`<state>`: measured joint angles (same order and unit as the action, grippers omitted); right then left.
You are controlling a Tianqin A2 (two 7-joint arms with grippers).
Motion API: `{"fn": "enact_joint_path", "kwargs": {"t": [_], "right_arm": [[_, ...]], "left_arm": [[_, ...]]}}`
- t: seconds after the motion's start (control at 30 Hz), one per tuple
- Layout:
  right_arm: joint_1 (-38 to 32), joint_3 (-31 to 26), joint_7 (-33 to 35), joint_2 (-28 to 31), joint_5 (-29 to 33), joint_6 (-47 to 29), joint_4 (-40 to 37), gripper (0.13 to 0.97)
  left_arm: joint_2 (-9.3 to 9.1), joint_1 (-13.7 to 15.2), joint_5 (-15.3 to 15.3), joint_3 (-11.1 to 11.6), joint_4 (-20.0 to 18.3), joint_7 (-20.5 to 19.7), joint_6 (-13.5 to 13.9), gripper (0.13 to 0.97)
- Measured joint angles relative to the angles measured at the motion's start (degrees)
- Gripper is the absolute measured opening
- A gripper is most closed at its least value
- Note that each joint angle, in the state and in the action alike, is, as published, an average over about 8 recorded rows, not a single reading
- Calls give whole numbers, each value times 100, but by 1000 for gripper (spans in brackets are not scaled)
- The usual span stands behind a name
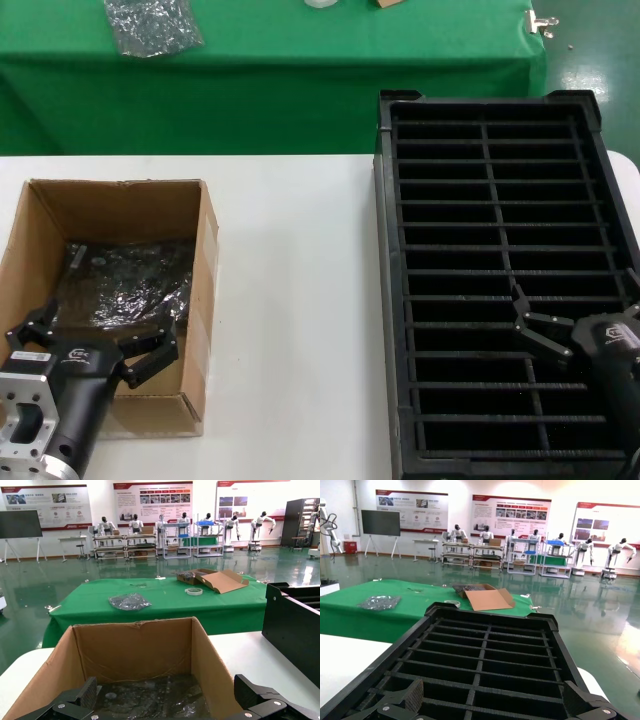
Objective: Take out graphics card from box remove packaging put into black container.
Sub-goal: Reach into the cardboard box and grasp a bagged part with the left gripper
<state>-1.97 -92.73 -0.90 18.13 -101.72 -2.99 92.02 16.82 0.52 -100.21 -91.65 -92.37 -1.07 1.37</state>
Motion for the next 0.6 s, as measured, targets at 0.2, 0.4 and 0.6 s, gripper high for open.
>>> {"fn": "enact_joint_path", "kwargs": {"t": [0.2, 0.4, 0.6], "right_arm": [[0, 0, 0, 0, 0, 0, 0, 966], [0, 0, 0, 0, 0, 0, 0, 966], [0, 0, 0, 0, 0, 0, 0, 966]], "left_arm": [[0, 0, 0, 0, 0, 0, 0, 966], [1, 2, 5, 6, 0, 8, 4, 966], [152, 81, 128, 121, -9, 218, 129, 966]]}}
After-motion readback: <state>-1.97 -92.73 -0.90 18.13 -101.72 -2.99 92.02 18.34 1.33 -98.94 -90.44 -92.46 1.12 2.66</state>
